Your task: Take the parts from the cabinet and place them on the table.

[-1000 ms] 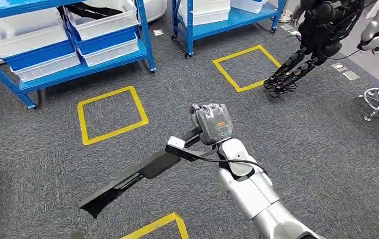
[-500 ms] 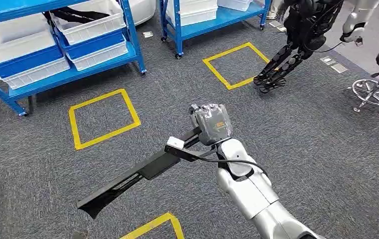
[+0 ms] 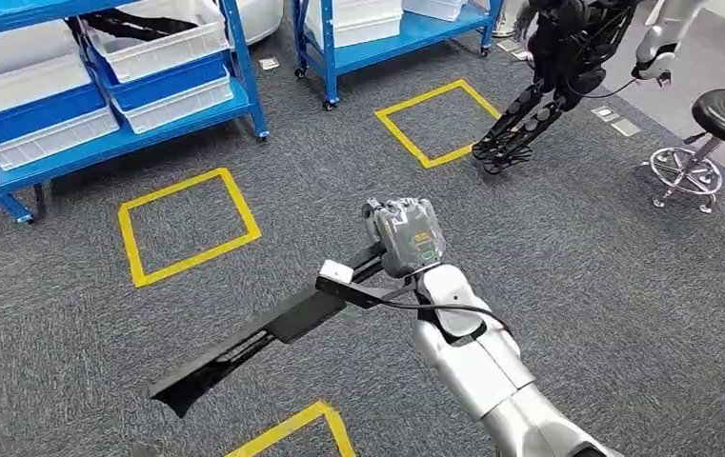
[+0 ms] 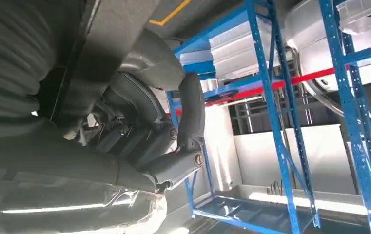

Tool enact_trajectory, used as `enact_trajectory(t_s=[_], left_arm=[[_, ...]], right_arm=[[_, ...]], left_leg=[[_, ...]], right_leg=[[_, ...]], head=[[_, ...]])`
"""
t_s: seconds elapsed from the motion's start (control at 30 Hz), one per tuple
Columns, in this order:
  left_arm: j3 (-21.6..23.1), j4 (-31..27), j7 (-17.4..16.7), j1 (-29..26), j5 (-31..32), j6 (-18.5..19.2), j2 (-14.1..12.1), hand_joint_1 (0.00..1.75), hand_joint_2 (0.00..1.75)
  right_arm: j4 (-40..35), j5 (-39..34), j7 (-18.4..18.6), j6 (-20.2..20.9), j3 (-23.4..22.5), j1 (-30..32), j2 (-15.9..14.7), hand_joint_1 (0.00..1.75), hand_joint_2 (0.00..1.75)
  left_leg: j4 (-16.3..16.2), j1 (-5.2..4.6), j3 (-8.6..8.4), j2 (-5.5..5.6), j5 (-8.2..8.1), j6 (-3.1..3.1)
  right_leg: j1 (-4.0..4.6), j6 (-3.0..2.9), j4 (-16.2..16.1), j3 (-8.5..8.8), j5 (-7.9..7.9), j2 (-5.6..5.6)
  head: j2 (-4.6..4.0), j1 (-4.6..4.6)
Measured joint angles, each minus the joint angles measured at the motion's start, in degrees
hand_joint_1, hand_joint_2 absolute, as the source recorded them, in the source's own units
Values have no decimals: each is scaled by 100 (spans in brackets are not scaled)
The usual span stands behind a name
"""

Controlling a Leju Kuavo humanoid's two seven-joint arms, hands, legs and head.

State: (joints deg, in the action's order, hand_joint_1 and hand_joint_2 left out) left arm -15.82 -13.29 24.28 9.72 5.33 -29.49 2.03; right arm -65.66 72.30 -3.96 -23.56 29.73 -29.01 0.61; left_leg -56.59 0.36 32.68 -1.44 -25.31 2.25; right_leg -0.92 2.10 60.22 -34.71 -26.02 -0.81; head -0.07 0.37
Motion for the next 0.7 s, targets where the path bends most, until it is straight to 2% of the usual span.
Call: enact_trajectory(t_s=[0.03,0.07,0.13,0.17,0.2,0.23,0.3,0.33,0.37,0.4,0.43,0.5,0.53,0.57,0.63,0.67,0.7], left_arm=[[0,0,2,1,0,0,-2,0,175],[-2,0,4,2,0,0,-2,0,175],[-4,0,7,-9,0,0,-2,0,175],[-4,0,11,-7,0,0,-2,0,175],[-4,0,15,-4,0,0,-13,0,175],[-4,0,26,-6,0,0,-2,0,175],[-7,0,37,-7,-2,0,-7,0,175],[-9,0,37,-17,-2,0,-7,0,175],[-9,2,37,-27,-4,0,-7,0,175],[-9,2,37,-35,-4,2,-4,0,175],[-9,2,37,-36,-4,2,-7,0,175],[-9,0,41,-31,-4,2,-22,0,175],[-9,2,44,-26,-2,2,-28,0,175],[-9,2,44,-26,-2,2,-28,0,175],[-11,2,50,-29,-2,2,-35,0,175],[-11,2,50,-28,-4,2,-39,0,175],[-11,0,52,-17,-4,2,-39,0,175]], right_arm=[[2,0,0,0,0,-12,0,171,175],[-2,0,0,0,0,-12,9,171,175],[0,-4,2,0,-2,-12,-2,171,175],[0,-4,2,0,-2,-17,-2,171,175],[0,-4,2,-2,-2,-22,0,171,175],[-2,-7,2,-2,-2,-34,0,171,175],[-2,-11,-7,-2,-2,-35,9,171,175],[0,-11,-9,-2,-2,-32,7,171,175],[2,-13,-9,-2,-2,-27,2,171,175],[2,-13,-9,-2,-2,-26,-2,171,175],[2,-13,-9,-2,-2,-29,0,171,175],[2,-17,-15,-2,0,-41,4,171,175],[2,-22,-15,-2,-2,-52,7,171,175],[0,-26,-15,-2,-2,-75,9,171,175],[2,-31,-15,-2,0,-71,15,171,175],[2,-29,-15,-2,-2,-73,15,171,175],[0,-31,-15,-4,-2,-80,13,171,175]], left_leg=[[-59,-46,34,-8,-34,-44],[-81,-57,62,-16,-39,-68],[-68,-41,70,-41,-17,-102],[-77,-35,70,-49,-19,-120],[-122,-7,96,-7,-87,-160],[-323,1,170,58,-258,-203],[-1170,38,548,100,-716,-269],[-1590,43,753,100,-876,-289],[-1843,46,885,100,-914,-302],[-1785,56,871,100,-796,-301],[-1488,68,738,100,-581,-291],[-462,83,216,139,-57,-246],[-122,86,37,248,-78,-219],[-83,51,29,255,-72,-203],[-94,14,62,224,-66,-167],[-93,-1,64,220,-56,-129],[-11,5,41,194,-7,-66]], right_leg=[[21,-71,-214,95,-36,-98],[21,-134,-218,109,5,-13],[43,-158,-214,88,16,10],[18,-194,-233,89,40,34],[-45,-219,-254,107,55,51],[-45,-267,-254,104,69,68],[-39,-278,-252,93,68,94],[-35,-279,-249,87,68,110],[-35,-279,-248,86,68,129],[-36,-278,-246,90,68,150],[-36,-278,-244,96,68,172],[-37,-275,-245,123,67,220],[-41,-267,-258,123,72,233],[4,-229,-253,85,94,251],[-22,-189,-266,63,115,262],[-31,-151,-303,73,139,268],[2,-102,-331,74,151,281]], head=[[0,0],[0,-11],[0,-9],[0,-7],[0,-9],[0,-18],[0,-17],[0,-20],[0,-17],[0,-20],[0,-20],[0,-20],[0,-15],[0,-15],[0,-15],[0,-20],[0,-15]])
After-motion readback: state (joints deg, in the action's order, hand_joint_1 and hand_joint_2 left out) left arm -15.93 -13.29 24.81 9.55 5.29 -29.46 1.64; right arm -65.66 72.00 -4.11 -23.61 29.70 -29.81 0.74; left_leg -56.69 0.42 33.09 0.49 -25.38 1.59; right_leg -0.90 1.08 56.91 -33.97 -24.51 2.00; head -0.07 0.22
